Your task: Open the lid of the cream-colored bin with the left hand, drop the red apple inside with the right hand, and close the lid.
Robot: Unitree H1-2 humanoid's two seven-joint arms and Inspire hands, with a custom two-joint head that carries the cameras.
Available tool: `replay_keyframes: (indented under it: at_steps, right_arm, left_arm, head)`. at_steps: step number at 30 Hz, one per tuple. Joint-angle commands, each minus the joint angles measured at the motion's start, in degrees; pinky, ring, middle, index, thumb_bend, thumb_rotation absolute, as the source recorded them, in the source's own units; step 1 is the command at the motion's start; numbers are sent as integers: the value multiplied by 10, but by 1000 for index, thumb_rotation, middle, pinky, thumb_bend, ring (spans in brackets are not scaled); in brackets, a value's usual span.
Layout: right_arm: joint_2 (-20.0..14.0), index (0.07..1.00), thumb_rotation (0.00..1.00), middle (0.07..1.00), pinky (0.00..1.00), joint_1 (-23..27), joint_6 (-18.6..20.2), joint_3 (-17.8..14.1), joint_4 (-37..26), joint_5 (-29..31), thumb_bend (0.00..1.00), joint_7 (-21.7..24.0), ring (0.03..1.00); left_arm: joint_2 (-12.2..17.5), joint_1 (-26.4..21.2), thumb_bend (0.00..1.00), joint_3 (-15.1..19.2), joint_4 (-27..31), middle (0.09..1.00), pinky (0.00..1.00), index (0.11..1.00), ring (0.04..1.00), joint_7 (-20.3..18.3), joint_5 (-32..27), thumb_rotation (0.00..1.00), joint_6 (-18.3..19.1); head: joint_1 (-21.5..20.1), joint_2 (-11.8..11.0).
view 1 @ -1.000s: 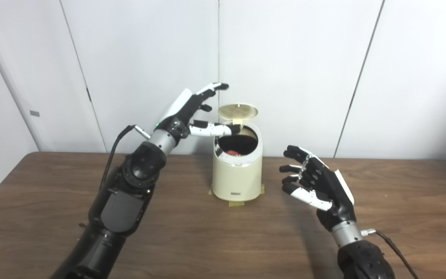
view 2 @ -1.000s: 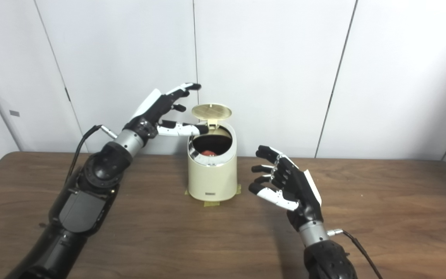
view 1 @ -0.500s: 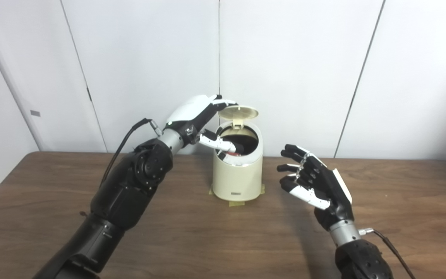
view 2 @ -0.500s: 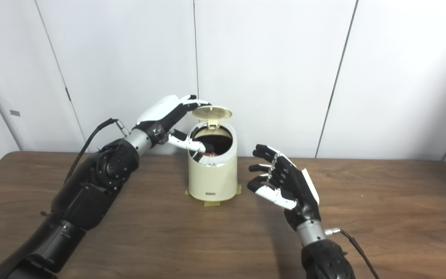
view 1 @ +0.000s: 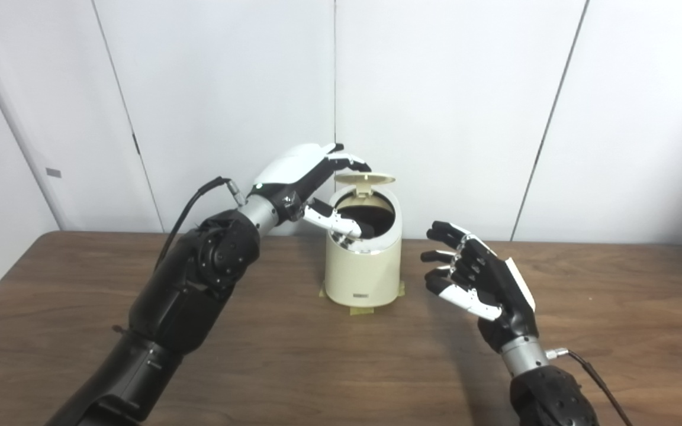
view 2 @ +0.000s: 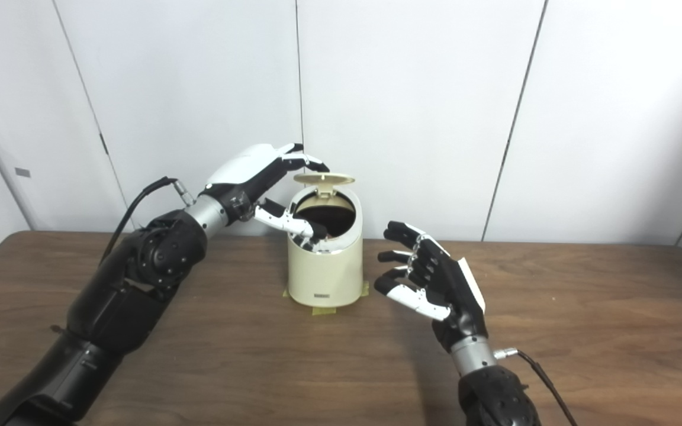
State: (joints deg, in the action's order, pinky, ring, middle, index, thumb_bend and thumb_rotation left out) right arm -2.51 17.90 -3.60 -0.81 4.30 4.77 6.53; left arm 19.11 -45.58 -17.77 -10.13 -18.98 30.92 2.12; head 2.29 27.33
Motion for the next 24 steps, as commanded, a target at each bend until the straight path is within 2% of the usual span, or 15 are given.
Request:
replay_keyframes:
  at_steps: [1,12,17,24]
  right_arm:
    - [2,767,357,791,517,24,-20,0,-11,-4,882,-7,663]
    - [7,768,350,796,510,24,-7,0,-24,-2,891,-8,667]
    - [8,767,338,804,528,24,-6,-1,-24,2,886,-6,680]
    - [10,763,325,800,520,24,-3,-3,-26,9,878,-6,672]
  left_arm:
    - [11,-19,962,8,27,851,1000,803,1000,0,0,441,-2]
    - [13,1,957,-1,53,844,1000,788,1000,-18,18,448,2]
    - [21,4,994,-20,48,836,1000,787,990,-13,56,518,-6]
    - [27,13,967,-43,48,817,1000,781,996,-21,99,412,-17]
  head:
    - [0,0]
    - [-4,6]
    - [-5,7]
    - [-6,10]
